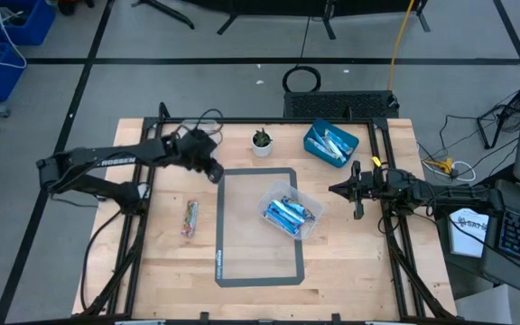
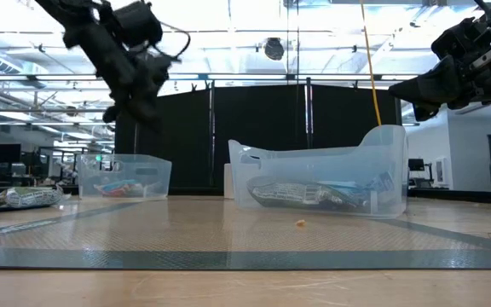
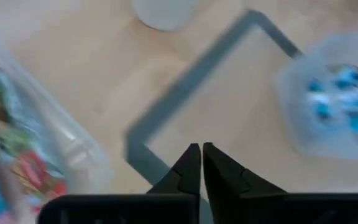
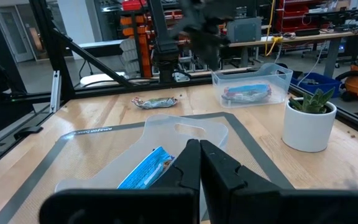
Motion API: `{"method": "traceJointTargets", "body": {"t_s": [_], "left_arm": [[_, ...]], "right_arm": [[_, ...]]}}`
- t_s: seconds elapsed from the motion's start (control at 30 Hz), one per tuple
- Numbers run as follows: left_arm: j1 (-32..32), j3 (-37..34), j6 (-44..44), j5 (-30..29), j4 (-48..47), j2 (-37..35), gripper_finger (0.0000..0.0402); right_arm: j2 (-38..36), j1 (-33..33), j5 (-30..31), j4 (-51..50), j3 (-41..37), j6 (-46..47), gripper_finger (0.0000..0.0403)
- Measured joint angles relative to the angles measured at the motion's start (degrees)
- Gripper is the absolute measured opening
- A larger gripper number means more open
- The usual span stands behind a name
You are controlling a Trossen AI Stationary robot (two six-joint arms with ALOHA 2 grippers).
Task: Pick and place Granola Bars by type
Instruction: Put the snack into the left bin
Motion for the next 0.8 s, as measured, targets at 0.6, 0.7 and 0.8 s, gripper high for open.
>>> {"method": "traceJointTargets", "body": {"t_s": [0.6,0.7,0.8], "left_arm": [[-35.4,0.6,-53.8,-11.9,-23.8,4.6,0.0003],[-37.6,0.6,-59.5,-14.8,-26.9,6.4,0.0004],[-39.4,0.6,-65.3,-16.3,-28.6,9.4,0.0003]], "right_arm": [[0.0,0.0,0.0,0.0,0.0,0.0,0.0],[0.0,0.0,0.0,0.0,0.0,0.0,0.0],[0.0,0.0,0.0,0.0,0.0,0.0,0.0]]}}
